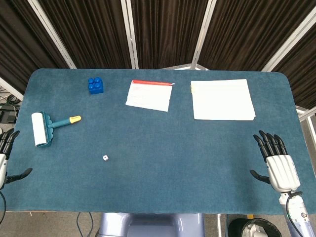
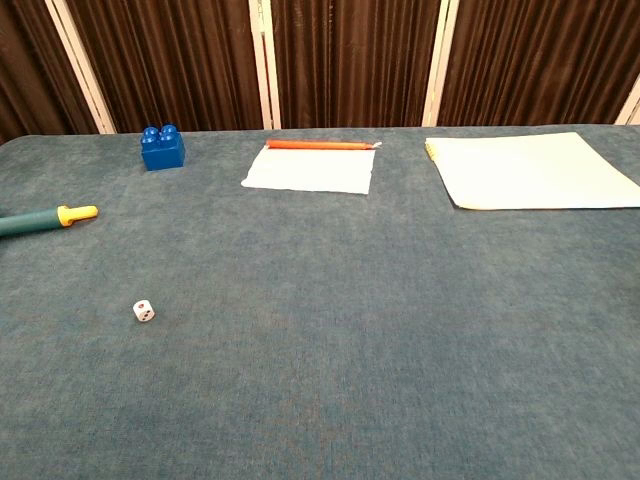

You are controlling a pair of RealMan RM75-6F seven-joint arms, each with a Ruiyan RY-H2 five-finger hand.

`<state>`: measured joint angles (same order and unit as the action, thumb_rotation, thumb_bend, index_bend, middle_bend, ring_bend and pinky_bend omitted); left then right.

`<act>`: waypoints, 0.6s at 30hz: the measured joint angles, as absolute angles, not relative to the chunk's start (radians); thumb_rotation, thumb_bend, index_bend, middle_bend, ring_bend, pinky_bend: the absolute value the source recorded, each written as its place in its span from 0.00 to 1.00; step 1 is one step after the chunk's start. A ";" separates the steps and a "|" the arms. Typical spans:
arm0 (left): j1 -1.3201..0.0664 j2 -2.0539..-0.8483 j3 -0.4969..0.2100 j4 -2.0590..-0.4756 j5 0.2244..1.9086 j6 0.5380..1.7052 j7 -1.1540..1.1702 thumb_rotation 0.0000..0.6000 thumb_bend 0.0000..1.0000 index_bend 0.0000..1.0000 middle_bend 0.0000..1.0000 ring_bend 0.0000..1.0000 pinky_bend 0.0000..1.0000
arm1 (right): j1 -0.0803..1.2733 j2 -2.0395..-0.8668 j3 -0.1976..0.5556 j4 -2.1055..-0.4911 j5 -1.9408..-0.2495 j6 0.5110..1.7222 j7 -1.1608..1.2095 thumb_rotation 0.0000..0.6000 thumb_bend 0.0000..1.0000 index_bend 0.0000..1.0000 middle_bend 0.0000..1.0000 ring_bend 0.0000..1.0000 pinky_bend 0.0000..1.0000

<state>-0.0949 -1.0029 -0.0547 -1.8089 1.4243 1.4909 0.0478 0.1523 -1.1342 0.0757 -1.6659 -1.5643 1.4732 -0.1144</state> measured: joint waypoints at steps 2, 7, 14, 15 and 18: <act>-0.093 -1.002 -0.055 -1.810 1.425 1.494 0.047 1.00 0.00 0.00 0.00 0.00 0.00 | 0.153 -1.133 0.075 -1.666 -1.564 1.472 -0.111 1.00 0.00 0.00 0.00 0.00 0.00; -0.091 -1.009 -0.054 -1.804 1.436 1.498 0.044 1.00 0.00 0.00 0.01 0.00 0.00 | 0.153 -1.130 0.073 -1.667 -1.564 1.469 -0.101 1.00 0.00 0.00 0.00 0.00 0.00; -0.130 -1.048 -0.052 -1.809 1.435 1.419 0.056 1.00 0.46 0.00 0.82 0.76 0.83 | 0.154 -1.124 0.075 -1.678 -1.568 1.471 -0.097 1.00 0.00 0.00 0.00 0.00 0.00; -0.139 -1.056 -0.052 -1.814 1.430 1.399 0.060 1.00 0.53 0.00 0.86 0.80 0.90 | 0.156 -1.124 0.075 -1.679 -1.566 1.467 -0.097 1.00 0.00 0.00 0.00 0.00 0.00; -0.177 -1.087 -0.053 -1.837 1.388 1.306 0.069 1.00 0.68 0.00 0.93 0.88 1.00 | 0.161 -1.125 0.075 -1.679 -1.560 1.454 -0.099 1.00 0.00 0.00 0.00 0.00 0.00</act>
